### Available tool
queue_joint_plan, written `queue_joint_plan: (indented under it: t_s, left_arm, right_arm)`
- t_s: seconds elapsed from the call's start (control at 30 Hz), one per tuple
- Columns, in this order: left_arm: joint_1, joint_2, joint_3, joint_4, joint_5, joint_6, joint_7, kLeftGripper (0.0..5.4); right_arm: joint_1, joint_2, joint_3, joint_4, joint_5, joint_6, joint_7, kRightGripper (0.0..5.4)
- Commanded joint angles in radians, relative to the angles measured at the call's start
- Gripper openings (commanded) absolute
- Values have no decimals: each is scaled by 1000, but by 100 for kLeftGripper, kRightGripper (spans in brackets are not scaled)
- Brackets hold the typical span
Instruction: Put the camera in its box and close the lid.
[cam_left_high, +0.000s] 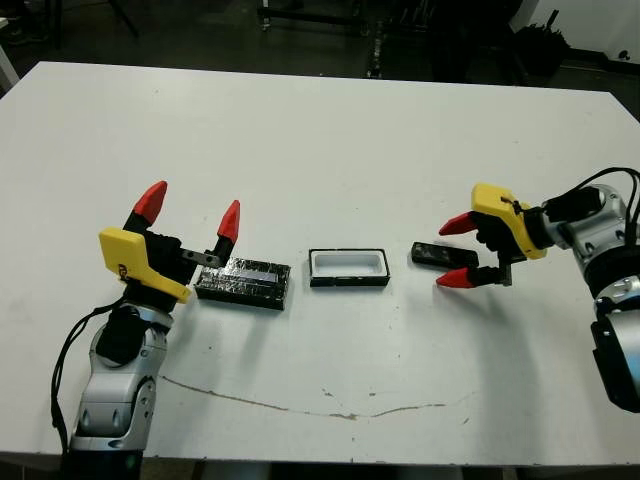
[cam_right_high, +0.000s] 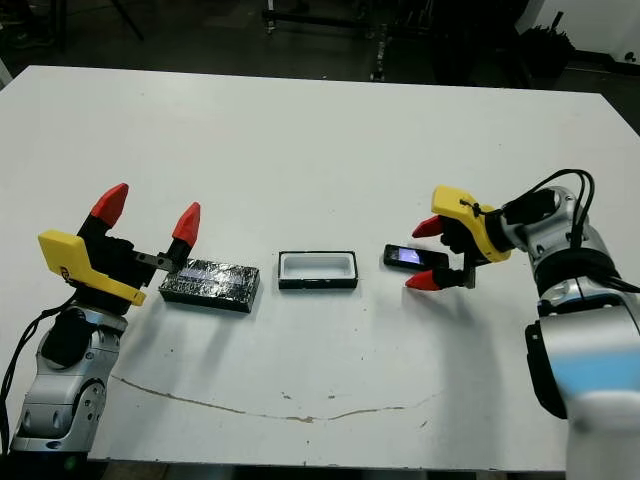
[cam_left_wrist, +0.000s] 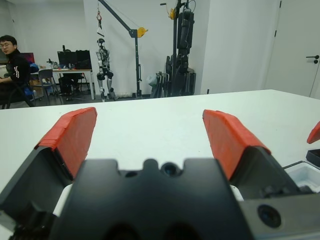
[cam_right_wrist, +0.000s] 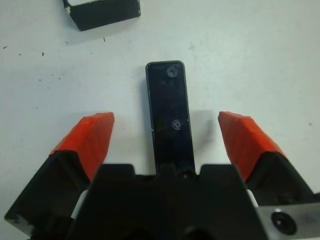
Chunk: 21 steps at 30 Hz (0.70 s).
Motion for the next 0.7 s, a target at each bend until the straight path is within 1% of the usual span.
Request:
queue_joint_plan:
  t_s: [0.03,0.13,0.23,0.37,0.47,0.53,0.7]
  left_arm:
    - [3,7,5,0,2,9,-1,540]
    - [4,7,5,1,1,8,-1,540]
    - [2,7,5,0,-8,12,-6,540]
    - [1,8,3,2,-5,9,-5,540]
    - [1,7,3,2,5,6,3,540]
    - [3,7,3,-1,5,10,3,540]
    - [5,3,5,8,4,-7,0,540]
  right_arm:
    - [23,10,3,14,-12,-1,-4,539]
    - [20,19,8,26,-19,47,-4,539]
    - [29,22,8,25,-19,46,-6,539]
    - [27,27,28,23,-41,115,-32,498]
    - [28,29,32,17,-39,157,-37,458]
    - [32,29,39,10,-43,167,-44,437]
    - [50,26,60,-9,-57,134,-73,383]
